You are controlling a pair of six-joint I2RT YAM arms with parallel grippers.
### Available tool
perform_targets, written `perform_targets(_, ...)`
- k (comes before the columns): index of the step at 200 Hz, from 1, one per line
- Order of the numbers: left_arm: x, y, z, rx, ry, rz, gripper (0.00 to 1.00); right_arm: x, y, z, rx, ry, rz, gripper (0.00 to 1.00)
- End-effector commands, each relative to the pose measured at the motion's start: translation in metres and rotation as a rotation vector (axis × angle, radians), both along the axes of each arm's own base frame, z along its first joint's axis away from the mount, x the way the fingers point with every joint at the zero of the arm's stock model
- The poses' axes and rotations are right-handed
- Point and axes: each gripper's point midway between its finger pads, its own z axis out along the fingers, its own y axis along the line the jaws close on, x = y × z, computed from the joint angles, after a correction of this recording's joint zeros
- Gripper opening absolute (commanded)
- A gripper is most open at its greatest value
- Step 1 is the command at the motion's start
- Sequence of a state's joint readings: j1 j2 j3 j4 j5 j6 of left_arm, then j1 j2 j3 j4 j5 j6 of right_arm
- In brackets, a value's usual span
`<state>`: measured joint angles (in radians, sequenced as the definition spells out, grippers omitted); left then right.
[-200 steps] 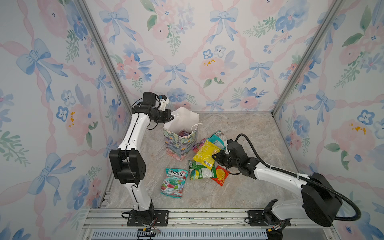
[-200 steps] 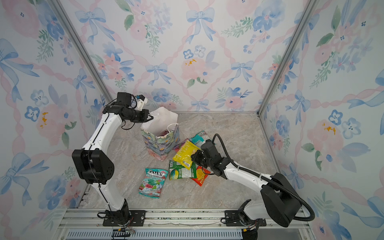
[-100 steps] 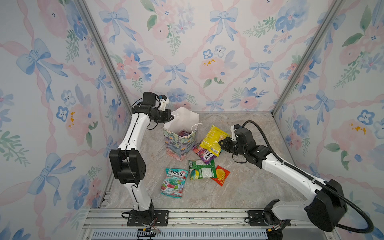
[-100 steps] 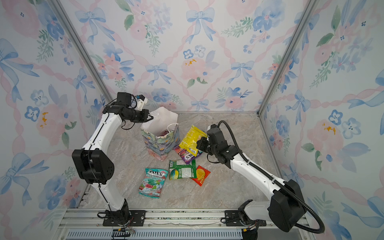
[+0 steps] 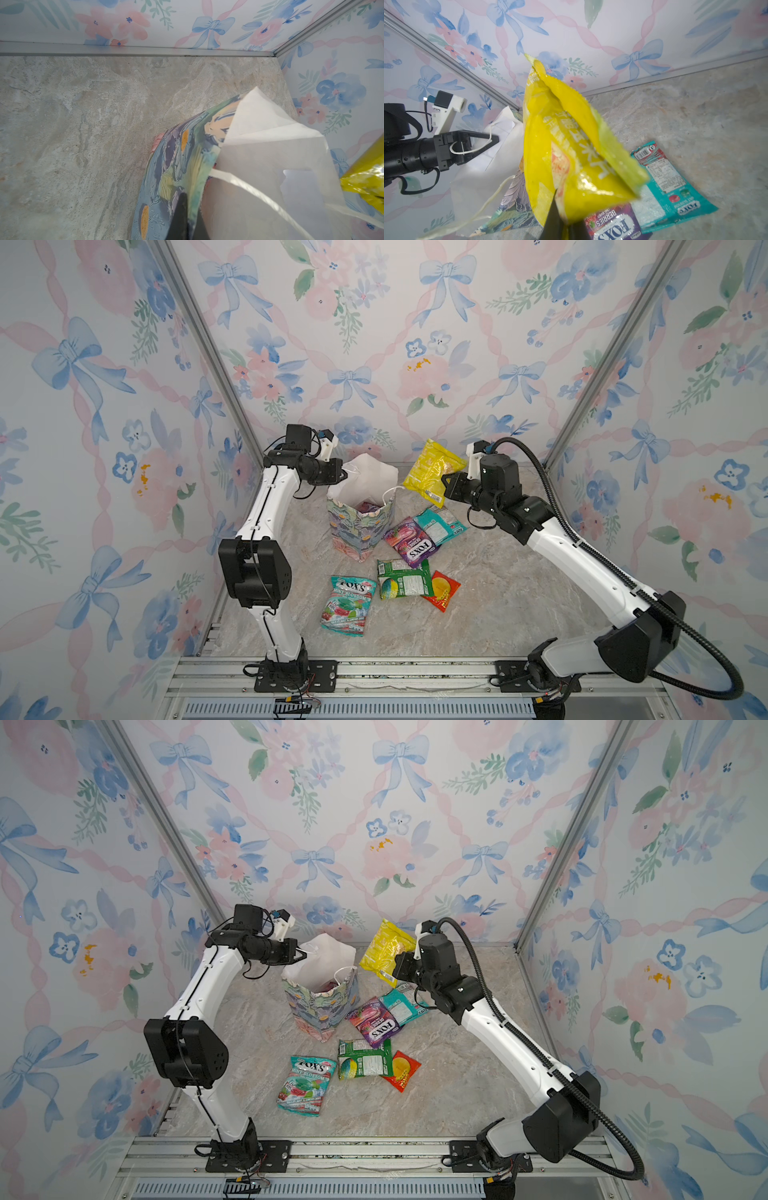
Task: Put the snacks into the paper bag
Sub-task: 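Lift the yellow packet with the right gripper and carry it above the bag, then lower the yellow packet into the bag and open the right gripper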
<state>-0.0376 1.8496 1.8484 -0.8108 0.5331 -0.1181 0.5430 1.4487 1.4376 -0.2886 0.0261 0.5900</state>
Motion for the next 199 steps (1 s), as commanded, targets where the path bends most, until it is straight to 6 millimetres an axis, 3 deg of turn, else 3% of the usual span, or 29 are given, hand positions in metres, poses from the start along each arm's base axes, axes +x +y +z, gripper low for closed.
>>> perform_targets(1,-0.006,-0.002,0.011,-0.029,-0.007,0.001,0.00,0.015,-0.002,0.023,-0.063,-0.079,-0.006,0.02)
perform_targets(56,-0.006,-0.003,0.011,-0.027,-0.005,-0.001,0.00,0.041,0.031,0.074,-0.054,-0.193,0.056,0.02)
perform_targets(60,-0.006,-0.003,0.011,-0.028,-0.006,0.000,0.00,0.047,0.038,0.066,-0.064,-0.180,0.065,0.02)
perform_targets(90,-0.007,-0.003,0.011,-0.027,-0.006,-0.001,0.00,0.053,0.074,0.068,-0.103,-0.196,0.127,0.02)
perform_targets(131,-0.007,-0.001,0.012,-0.021,-0.009,0.004,0.00,0.051,0.116,0.054,-0.142,-0.175,0.204,0.02)
perform_targets(166,-0.007,-0.001,0.011,-0.020,-0.010,0.004,0.00,0.045,0.135,0.034,-0.192,-0.143,0.239,0.02)
perform_targets(199,-0.006,-0.001,0.012,-0.021,-0.011,0.005,0.00,0.044,0.135,0.015,-0.239,-0.109,0.238,0.01)
